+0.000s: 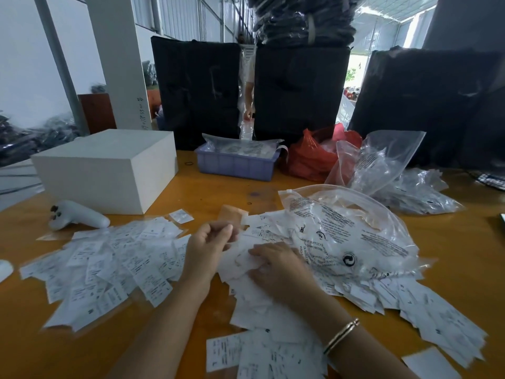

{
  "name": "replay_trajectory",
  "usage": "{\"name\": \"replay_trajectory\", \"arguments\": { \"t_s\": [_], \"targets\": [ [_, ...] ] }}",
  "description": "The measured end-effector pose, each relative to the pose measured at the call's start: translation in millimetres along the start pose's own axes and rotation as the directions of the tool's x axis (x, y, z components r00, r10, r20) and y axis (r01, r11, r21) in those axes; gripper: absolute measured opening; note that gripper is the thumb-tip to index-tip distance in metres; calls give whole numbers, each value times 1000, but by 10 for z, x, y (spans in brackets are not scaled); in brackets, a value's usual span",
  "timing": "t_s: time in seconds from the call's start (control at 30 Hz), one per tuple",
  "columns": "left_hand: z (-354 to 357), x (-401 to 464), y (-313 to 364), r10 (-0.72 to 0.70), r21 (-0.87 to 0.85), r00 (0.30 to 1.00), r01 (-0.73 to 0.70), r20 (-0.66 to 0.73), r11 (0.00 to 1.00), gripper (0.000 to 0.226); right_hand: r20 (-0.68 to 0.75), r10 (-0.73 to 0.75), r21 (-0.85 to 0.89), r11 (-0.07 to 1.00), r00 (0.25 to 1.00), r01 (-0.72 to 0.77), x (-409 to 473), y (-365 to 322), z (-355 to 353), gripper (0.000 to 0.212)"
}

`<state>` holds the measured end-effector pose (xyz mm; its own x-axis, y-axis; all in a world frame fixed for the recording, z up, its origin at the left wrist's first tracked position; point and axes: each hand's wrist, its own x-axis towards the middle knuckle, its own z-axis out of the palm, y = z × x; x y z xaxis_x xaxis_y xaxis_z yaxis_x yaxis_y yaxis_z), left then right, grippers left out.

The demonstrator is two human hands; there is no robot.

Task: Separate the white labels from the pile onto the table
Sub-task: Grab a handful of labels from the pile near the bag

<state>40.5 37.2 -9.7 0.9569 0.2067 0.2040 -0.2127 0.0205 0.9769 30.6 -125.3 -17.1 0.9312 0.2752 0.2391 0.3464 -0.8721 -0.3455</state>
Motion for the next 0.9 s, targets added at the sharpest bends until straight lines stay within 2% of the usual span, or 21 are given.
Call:
{"name": "replay_trajectory", "arguments": {
  "t_s": [0.03, 0.1, 0.2, 0.33, 0.43, 0.53, 0.57, 0.63, 0.7, 0.77, 0.9],
  "targets": [
    [3, 1, 1, 2, 1, 1000, -2, -2, 1000, 8, -11, -43, -89, 995, 999, 42, -2, -13, 29, 42],
    [14, -7, 5, -3, 7, 1000, 3, 9, 1000, 10, -102, -100, -157, 984, 990, 83, -2, -30, 40, 34],
    [22, -21, 12, -9, 7, 1000, 9, 8, 1000, 11, -208, -77, -91, 994, 975, 59, -32, 2, 26, 25],
    [35, -33, 27, -27, -27, 999, 28, 30, 999, 16, -177, -15, 166, 985, 984, 44, -50, 29, 27, 13],
    [49, -43, 15, -24, -20, 999, 25, 46, 999, 17, -119, 31, 286, 958, 992, 5, -42, 20, -5, 10],
    [63, -64, 24, -34, -18, 997, 35, 64, 999, 22, -164, 191, 551, 831, 968, -71, -45, 59, -51, 28],
    [69, -70, 25, -35, -18, 996, 36, 79, 999, 22, -194, 254, 622, 779, 948, -81, -48, 76, -70, 26],
    [87, -86, 19, -36, -10, 992, 38, 118, 999, 19, -229, 346, 729, 680, 910, -75, -57, 118, -87, 8],
    [115, -100, 14, -41, 11, 987, 40, 154, 999, 17, -241, 379, 775, 629, 893, -57, -61, 144, -85, 33],
    [139, -103, 7, -39, 34, 984, 33, 173, 999, 17, -242, 365, 773, 632, 899, -49, -61, 156, -74, 54],
    [143, -96, -12, -25, 37, 986, 20, 164, 999, 13, -203, 296, 603, 789, 933, -119, -42, 145, -26, 46]
  ]
}}
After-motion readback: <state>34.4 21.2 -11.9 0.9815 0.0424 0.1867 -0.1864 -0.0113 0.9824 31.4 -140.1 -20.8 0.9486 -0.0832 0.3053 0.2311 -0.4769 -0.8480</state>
